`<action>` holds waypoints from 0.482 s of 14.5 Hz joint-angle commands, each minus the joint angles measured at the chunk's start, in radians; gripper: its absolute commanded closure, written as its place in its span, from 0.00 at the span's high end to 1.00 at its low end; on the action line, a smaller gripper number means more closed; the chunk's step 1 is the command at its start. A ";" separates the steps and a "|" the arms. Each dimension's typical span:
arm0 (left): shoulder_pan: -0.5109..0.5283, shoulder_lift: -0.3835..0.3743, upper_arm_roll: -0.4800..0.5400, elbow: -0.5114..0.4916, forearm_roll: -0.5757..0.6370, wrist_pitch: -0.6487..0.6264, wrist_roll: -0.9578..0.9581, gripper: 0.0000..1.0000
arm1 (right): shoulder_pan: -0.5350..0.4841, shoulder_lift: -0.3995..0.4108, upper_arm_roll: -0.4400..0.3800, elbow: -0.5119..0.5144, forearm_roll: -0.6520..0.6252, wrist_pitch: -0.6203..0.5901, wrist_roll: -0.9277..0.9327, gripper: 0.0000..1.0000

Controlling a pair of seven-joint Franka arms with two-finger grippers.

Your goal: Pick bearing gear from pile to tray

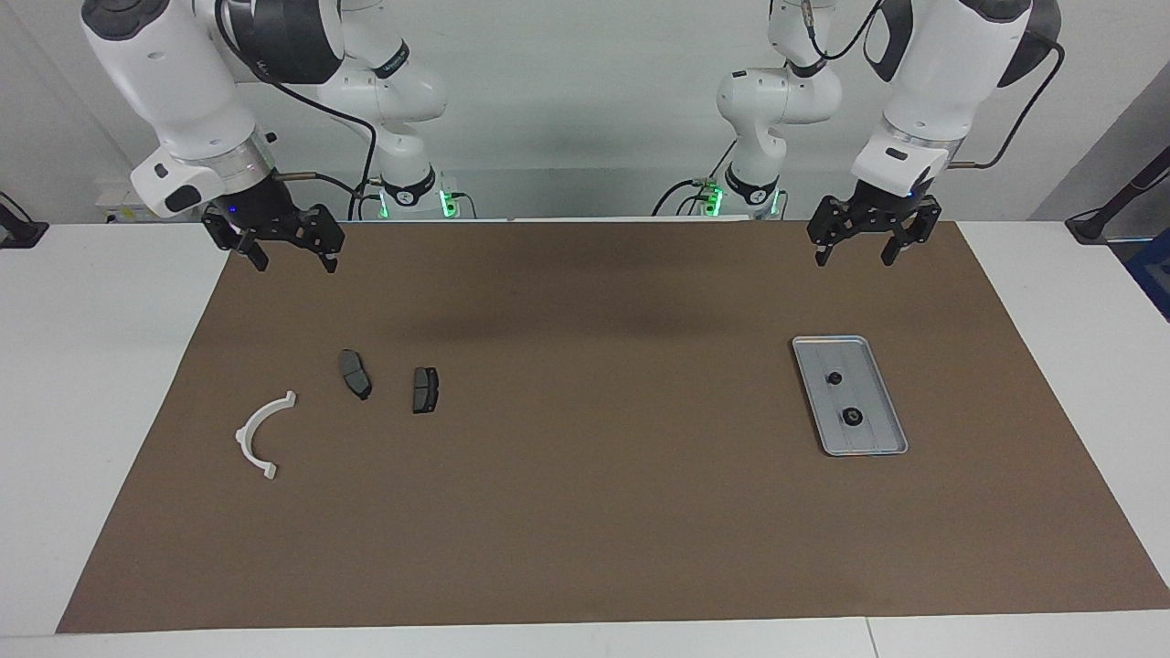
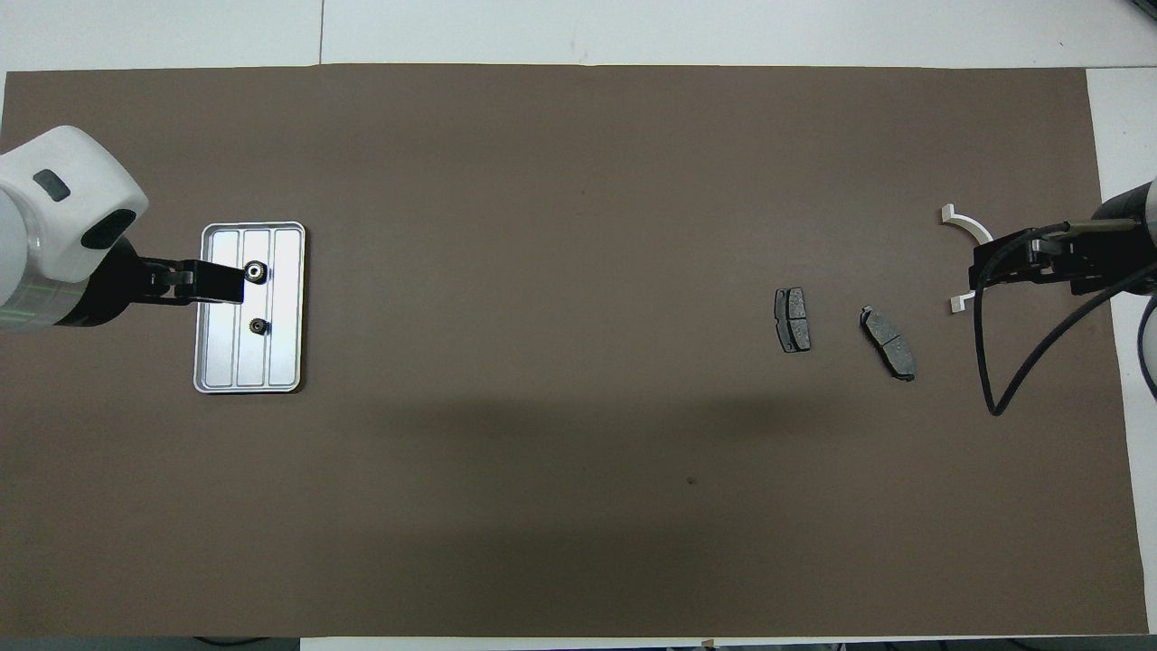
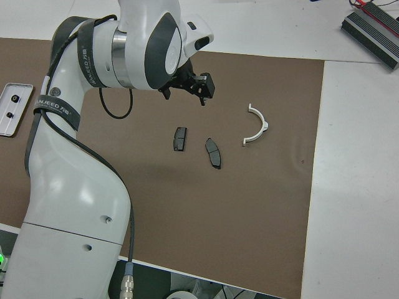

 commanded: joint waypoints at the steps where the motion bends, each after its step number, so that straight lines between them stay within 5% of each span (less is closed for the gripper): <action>1: 0.030 -0.020 0.004 0.001 -0.008 -0.070 0.015 1.00 | -0.010 -0.011 0.005 -0.003 0.005 -0.003 -0.021 1.00; 7: 0.070 -0.025 0.004 -0.012 -0.008 -0.081 0.033 1.00 | -0.012 -0.011 0.005 -0.003 0.005 -0.003 -0.020 1.00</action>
